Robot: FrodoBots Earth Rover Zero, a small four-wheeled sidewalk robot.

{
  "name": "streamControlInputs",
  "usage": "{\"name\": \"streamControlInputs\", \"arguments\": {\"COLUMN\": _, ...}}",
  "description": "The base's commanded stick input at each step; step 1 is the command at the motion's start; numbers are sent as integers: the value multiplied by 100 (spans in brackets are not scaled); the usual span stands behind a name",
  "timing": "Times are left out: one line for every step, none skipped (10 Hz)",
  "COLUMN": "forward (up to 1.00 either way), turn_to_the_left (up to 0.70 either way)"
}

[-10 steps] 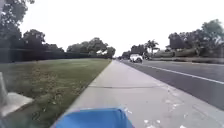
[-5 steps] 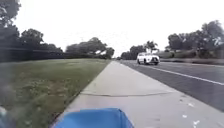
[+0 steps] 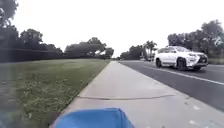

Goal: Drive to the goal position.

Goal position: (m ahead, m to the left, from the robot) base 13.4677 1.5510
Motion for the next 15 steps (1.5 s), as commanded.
{"name": "streamControlInputs", "arguments": {"forward": 100, "turn_to_the_left": 0}}
{"name": "streamControlInputs", "arguments": {"forward": 100, "turn_to_the_left": 0}}
{"name": "streamControlInputs", "arguments": {"forward": 100, "turn_to_the_left": 0}}
{"name": "streamControlInputs", "arguments": {"forward": 100, "turn_to_the_left": 0}}
{"name": "streamControlInputs", "arguments": {"forward": 100, "turn_to_the_left": 0}}
{"name": "streamControlInputs", "arguments": {"forward": 100, "turn_to_the_left": 0}}
{"name": "streamControlInputs", "arguments": {"forward": 100, "turn_to_the_left": 0}}
{"name": "streamControlInputs", "arguments": {"forward": 100, "turn_to_the_left": 0}}
{"name": "streamControlInputs", "arguments": {"forward": 100, "turn_to_the_left": 0}}
{"name": "streamControlInputs", "arguments": {"forward": 100, "turn_to_the_left": 0}}
{"name": "streamControlInputs", "arguments": {"forward": 100, "turn_to_the_left": 0}}
{"name": "streamControlInputs", "arguments": {"forward": 100, "turn_to_the_left": 0}}
{"name": "streamControlInputs", "arguments": {"forward": 100, "turn_to_the_left": 0}}
{"name": "streamControlInputs", "arguments": {"forward": 100, "turn_to_the_left": 0}}
{"name": "streamControlInputs", "arguments": {"forward": 100, "turn_to_the_left": 0}}
